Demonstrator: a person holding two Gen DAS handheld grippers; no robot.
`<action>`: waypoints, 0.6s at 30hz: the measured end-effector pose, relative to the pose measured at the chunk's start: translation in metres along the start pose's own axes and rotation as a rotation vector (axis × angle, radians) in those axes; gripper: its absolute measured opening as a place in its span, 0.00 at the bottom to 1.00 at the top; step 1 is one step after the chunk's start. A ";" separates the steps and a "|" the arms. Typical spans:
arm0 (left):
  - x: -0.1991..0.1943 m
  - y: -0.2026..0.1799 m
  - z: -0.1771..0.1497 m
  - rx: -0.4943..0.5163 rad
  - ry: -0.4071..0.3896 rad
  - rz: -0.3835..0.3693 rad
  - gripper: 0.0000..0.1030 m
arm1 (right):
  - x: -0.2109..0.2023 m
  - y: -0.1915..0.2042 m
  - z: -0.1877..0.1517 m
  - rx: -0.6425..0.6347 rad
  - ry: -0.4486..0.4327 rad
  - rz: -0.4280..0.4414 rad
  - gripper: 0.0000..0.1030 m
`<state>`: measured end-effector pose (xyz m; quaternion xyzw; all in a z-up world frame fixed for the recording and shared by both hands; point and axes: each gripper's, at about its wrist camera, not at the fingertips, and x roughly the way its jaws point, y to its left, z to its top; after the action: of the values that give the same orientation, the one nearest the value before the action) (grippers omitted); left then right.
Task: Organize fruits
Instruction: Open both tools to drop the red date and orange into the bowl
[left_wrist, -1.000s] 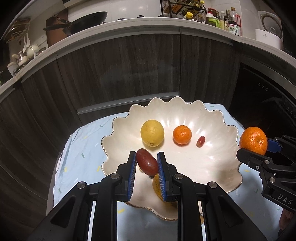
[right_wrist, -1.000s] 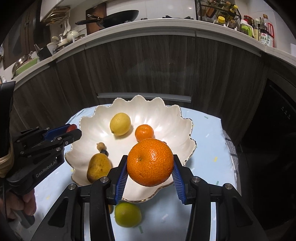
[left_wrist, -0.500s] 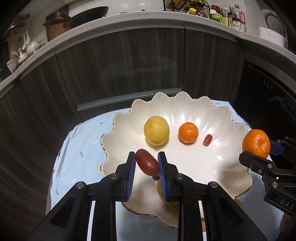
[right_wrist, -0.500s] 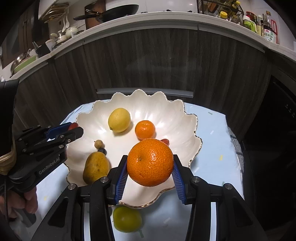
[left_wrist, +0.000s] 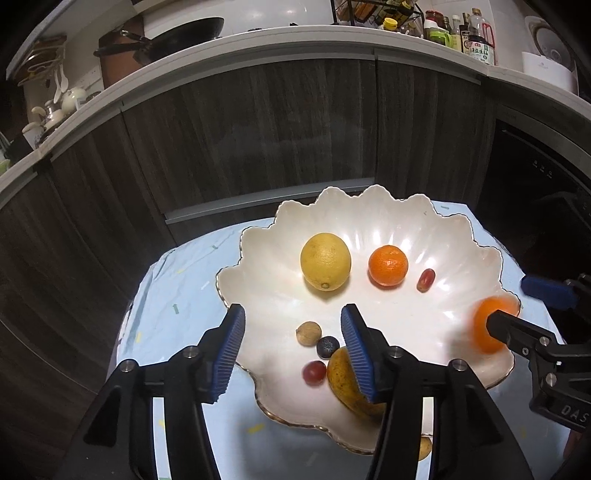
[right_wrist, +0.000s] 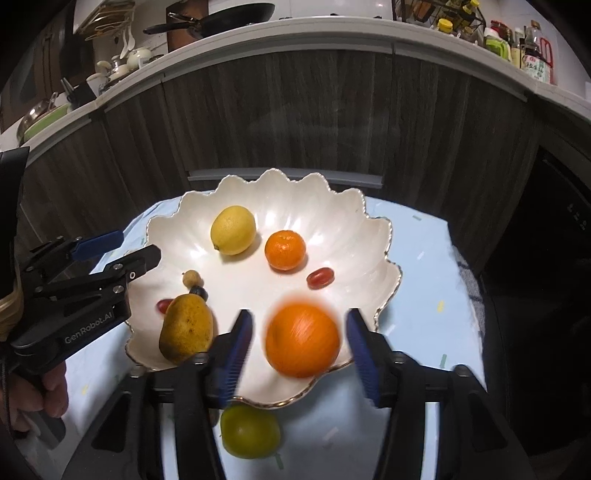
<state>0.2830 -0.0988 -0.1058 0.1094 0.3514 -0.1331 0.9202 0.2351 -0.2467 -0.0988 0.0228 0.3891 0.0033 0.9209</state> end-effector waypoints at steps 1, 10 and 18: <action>-0.001 0.000 0.000 0.001 0.000 0.001 0.53 | -0.002 0.000 0.000 0.000 -0.008 -0.004 0.68; -0.012 0.000 -0.001 -0.006 -0.015 0.011 0.65 | -0.012 0.000 -0.001 0.000 -0.021 -0.010 0.68; -0.030 -0.001 -0.002 -0.008 -0.034 0.017 0.68 | -0.030 0.000 -0.004 0.002 -0.042 -0.014 0.68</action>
<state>0.2601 -0.0944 -0.0871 0.1065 0.3353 -0.1259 0.9276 0.2113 -0.2468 -0.0805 0.0210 0.3697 -0.0039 0.9289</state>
